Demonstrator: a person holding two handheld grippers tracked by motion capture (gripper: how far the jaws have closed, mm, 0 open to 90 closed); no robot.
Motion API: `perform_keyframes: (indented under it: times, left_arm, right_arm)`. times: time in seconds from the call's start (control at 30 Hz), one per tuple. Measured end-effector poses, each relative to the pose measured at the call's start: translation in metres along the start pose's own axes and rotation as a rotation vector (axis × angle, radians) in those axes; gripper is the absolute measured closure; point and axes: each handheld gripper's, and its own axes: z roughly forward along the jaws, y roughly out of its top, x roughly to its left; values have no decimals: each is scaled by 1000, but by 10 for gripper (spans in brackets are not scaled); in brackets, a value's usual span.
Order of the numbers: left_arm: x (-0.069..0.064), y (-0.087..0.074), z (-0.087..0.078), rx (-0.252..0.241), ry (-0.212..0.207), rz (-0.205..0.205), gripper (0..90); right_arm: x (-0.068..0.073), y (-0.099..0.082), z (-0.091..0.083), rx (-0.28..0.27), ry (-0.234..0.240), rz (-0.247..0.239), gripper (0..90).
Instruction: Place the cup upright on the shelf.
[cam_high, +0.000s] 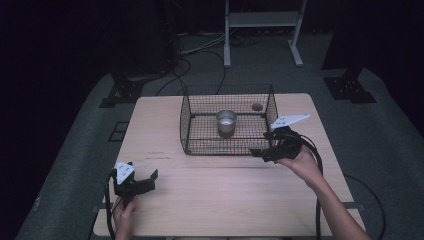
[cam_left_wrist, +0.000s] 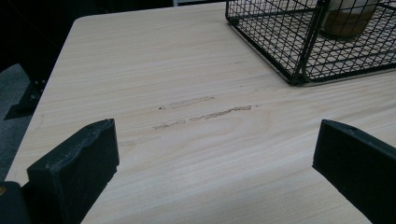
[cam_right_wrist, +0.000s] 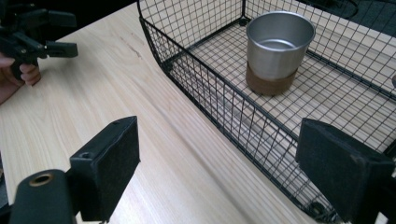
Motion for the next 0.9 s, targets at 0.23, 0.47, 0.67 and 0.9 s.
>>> perform_keyframes:
  times: [0.23,0.47,0.67,0.9]
  left_arm:
    - [0,0,0,0,-1,1,0]
    - [-1,0,0,-2,0,1,0]
    - [-1,0,0,-3,1,3,0]
    - [-1,0,0,1,1,4,0]
  right_arm:
    - [2,-13,-7,-8,4,5,131]
    - [2,-28,-11,-8,3,18,131]
    - [1,-44,-12,2,-6,25,132]
    - [9,-68,-17,-27,-21,33,131]
